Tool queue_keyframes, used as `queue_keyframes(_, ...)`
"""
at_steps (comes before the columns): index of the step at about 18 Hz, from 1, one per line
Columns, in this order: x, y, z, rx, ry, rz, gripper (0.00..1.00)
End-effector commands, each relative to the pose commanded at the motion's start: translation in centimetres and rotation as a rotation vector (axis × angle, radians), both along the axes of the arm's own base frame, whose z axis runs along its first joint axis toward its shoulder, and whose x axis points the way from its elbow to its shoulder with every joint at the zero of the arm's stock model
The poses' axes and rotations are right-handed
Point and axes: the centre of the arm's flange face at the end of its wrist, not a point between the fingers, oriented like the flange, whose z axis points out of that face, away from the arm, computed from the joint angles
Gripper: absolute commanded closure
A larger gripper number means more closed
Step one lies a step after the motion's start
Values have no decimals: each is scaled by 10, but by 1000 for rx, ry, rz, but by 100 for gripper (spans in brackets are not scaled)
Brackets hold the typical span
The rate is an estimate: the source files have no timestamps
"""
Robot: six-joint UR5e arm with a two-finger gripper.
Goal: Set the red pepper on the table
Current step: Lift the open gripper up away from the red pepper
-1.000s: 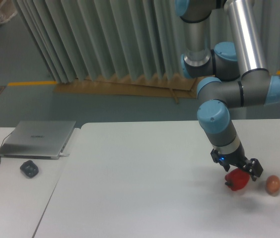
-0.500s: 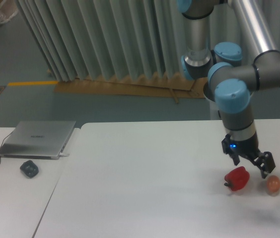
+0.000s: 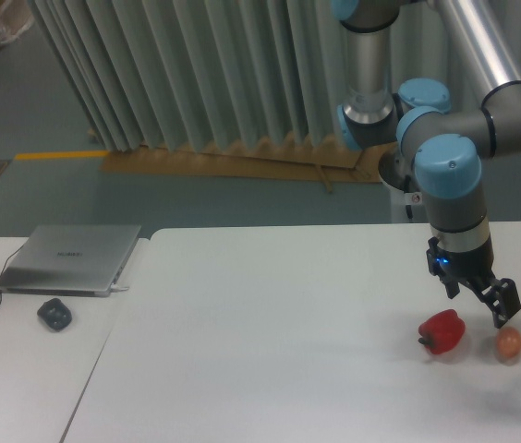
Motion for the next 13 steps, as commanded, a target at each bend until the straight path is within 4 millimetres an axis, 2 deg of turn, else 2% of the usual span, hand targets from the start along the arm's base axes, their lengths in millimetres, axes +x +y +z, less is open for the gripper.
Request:
queue_keyframes(7, -1, -4, 1, 7, 0, 9, 0)
queue_keyframes(9, -4, -10, 11, 33, -1, 21, 0)
queue_keyframes(13, -5, -10, 13, 37, 2, 22, 0)
